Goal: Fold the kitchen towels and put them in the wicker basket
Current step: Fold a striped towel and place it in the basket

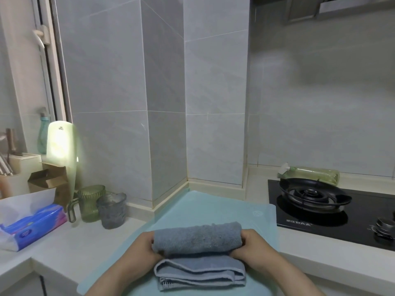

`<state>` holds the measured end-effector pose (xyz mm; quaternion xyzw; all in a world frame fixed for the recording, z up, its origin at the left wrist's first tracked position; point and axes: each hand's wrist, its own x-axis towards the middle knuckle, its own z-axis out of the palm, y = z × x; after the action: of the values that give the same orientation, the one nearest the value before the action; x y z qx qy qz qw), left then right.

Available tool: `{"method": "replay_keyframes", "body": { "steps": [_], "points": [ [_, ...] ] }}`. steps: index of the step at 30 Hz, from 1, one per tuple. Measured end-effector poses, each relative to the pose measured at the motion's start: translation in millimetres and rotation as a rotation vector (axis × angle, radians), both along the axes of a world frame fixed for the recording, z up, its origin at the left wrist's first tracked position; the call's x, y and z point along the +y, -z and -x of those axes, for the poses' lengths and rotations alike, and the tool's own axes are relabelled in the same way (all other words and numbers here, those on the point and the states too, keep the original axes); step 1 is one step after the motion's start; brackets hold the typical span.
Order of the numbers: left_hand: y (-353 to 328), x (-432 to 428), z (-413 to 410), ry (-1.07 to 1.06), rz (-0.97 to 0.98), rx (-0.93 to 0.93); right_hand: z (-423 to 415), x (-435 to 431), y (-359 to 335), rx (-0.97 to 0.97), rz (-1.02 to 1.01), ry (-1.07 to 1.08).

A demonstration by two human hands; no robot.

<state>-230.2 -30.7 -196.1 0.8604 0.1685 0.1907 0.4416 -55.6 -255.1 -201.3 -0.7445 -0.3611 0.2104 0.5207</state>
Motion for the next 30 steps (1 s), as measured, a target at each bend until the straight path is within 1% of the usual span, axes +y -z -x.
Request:
{"method": "replay_keyframes", "body": {
  "steps": [1,3,5,6,10,13,17,20,24,26,27,29,30],
  "points": [
    [0.5,2.7,2.2,-0.015,-0.024,-0.043,-0.4,-1.8,-1.2,-0.036,-0.013,0.011],
    [-3.0,4.4,6.5,-0.037,-0.022,-0.114,-0.6,-5.2,-3.9,-0.008,-0.087,0.029],
    [-8.7,3.7,8.4,-0.014,-0.053,-0.129,-1.4,-7.7,-5.3,0.031,-0.152,0.036],
    [-9.5,3.2,8.8,0.002,-0.068,-0.142,-2.4,-8.6,-4.9,0.01,-0.161,0.045],
    [-8.9,2.0,16.4,0.012,-0.095,-0.137,-1.8,-12.1,-0.3,-0.151,-0.123,0.081],
    [-5.7,-1.9,19.3,0.019,-0.125,-0.114,0.7,-13.9,10.2,-0.233,-0.107,0.136],
    [8.8,1.1,23.9,0.006,-0.26,-0.111,1.1,-16.2,23.8,-0.334,-0.088,0.133],
    [16.4,5.8,27.5,0.029,-0.377,-0.094,-1.2,-19.8,32.6,-0.406,-0.075,0.128],
    [21.3,11.3,26.9,0.079,-0.471,-0.082,-0.6,-23.3,35.4,-0.506,-0.059,0.082],
    [21.3,9.6,27.5,0.103,-0.481,-0.041,1.2,-26.2,33.5,-0.496,-0.028,0.054],
    [19.6,8.8,28.4,0.093,-0.466,0.003,3.3,-27.8,29.9,-0.456,0.005,0.04],
    [11.2,4.3,30.8,0.058,-0.291,0.029,5.3,-29.9,24.0,-0.327,-0.006,0.039],
    [5.7,0.0,31.1,0.025,-0.206,0.001,7.4,-29.6,18.7,-0.25,-0.039,0.06]
  ]
}}
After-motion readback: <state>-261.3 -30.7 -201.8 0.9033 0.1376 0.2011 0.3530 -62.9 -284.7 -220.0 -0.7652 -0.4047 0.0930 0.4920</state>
